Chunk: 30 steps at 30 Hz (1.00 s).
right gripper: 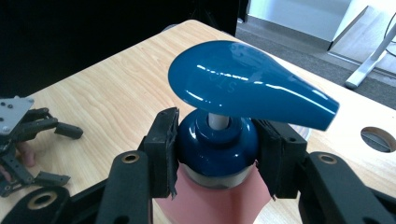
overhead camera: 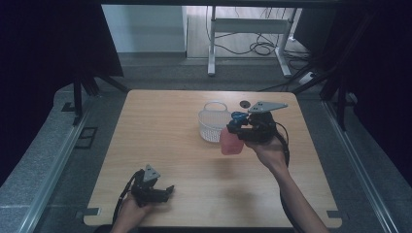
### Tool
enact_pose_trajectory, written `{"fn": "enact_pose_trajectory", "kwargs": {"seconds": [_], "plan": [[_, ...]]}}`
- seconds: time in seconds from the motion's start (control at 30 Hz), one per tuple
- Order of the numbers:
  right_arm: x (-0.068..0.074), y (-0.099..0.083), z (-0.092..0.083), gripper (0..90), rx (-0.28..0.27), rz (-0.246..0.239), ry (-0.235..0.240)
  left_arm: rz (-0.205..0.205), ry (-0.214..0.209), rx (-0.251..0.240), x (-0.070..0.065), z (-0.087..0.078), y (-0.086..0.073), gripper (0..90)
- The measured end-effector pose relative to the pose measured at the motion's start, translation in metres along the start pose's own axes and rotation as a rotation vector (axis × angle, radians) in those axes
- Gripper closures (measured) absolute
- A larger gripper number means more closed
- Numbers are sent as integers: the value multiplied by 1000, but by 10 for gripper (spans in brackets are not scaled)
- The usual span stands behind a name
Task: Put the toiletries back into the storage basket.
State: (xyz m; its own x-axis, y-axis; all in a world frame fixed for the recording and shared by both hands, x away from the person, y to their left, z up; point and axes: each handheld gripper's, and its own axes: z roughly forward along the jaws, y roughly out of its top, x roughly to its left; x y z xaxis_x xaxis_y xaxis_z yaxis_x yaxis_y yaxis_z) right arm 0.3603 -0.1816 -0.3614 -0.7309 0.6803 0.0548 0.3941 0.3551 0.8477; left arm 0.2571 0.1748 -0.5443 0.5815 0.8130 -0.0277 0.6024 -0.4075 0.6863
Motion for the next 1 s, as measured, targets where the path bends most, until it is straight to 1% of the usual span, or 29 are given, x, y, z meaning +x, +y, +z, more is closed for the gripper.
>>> {"fn": "enact_pose_trajectory", "kwargs": {"seconds": [0.23,0.47,0.5,0.53,0.7,1.0], "plan": [[-5,12,3,530,-5,5,-17,0,0,1,0,0,0,107],[-6,27,8,530,-12,-15,-35,2,-1,2,0,0,0,107],[-6,27,8,530,-12,-15,-35,2,-1,2,0,0,0,107],[-6,31,10,530,-13,-17,-38,3,-1,2,0,0,0,107],[-7,40,16,530,-17,-25,-47,3,-1,3,0,0,0,107],[-11,50,26,530,-21,-30,-61,3,0,0,0,0,0,107]]}}
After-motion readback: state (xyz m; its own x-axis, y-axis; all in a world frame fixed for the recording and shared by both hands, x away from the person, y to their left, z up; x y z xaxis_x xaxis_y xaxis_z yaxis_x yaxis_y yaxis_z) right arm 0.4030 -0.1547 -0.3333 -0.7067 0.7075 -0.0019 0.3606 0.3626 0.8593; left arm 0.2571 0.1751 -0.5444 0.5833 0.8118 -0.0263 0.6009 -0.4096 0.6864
